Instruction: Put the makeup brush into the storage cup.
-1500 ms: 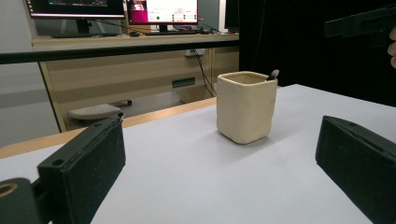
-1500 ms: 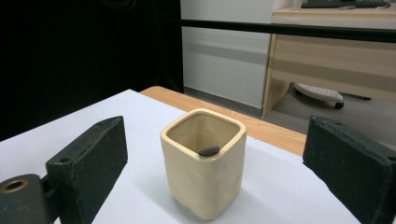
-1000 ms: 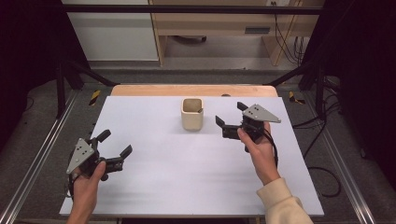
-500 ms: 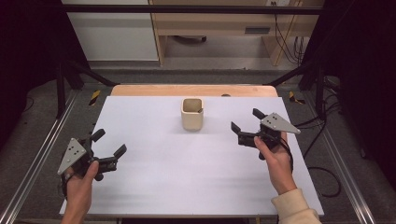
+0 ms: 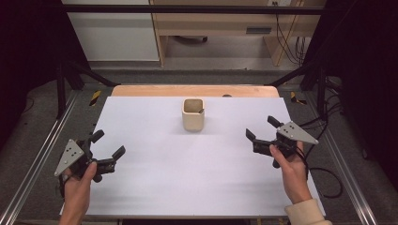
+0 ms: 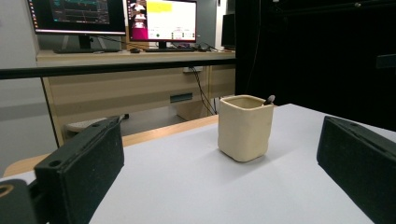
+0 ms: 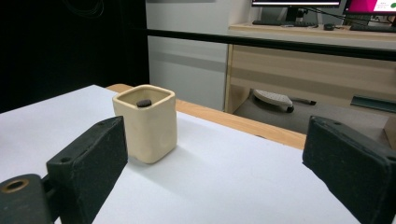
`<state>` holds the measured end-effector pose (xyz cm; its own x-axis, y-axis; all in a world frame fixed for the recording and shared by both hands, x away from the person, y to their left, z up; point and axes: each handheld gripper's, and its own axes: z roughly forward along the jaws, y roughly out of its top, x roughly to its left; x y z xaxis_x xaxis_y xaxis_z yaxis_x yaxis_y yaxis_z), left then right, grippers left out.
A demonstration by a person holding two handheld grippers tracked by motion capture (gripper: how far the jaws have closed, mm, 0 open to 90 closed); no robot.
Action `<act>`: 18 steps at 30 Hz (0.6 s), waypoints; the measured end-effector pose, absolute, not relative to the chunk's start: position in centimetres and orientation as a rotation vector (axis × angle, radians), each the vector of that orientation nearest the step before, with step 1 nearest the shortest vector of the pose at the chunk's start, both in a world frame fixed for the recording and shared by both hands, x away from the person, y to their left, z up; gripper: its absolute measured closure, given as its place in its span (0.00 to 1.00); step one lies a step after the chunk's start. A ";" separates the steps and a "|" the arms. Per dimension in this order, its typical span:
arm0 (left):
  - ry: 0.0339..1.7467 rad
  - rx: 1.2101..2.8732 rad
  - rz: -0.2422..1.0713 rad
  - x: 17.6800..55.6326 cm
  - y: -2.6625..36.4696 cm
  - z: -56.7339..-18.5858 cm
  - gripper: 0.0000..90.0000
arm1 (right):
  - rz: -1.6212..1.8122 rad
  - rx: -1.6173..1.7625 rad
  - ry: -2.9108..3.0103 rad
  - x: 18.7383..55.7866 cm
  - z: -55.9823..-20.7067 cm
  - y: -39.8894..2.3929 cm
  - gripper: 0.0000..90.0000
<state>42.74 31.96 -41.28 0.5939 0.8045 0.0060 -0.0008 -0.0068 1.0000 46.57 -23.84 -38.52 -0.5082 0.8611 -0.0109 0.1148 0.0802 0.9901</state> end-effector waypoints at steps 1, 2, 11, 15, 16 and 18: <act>0.725 1.451 0.734 42.7 32.0 -41.3 0.00 | 1.487 0.974 1.722 46.4 -38.6 -24.1 0.08; 0.723 1.450 0.733 42.7 32.0 -41.3 0.00 | 1.484 0.973 1.722 46.2 -38.7 -24.3 0.08; 0.706 1.457 0.726 42.6 31.9 -41.3 0.00 | 1.485 0.973 1.694 45.1 -39.5 -25.9 0.08; 0.702 1.460 0.725 42.6 31.9 -41.3 0.00 | 1.485 0.961 1.684 44.7 -40.0 -26.4 0.08; 0.702 1.461 0.725 42.5 31.9 -41.3 0.00 | 1.481 0.958 1.686 44.6 -40.1 -26.5 0.08; 0.698 1.463 0.721 42.5 31.8 -41.3 0.00 | 1.490 0.937 1.684 44.4 -40.4 -26.6 0.07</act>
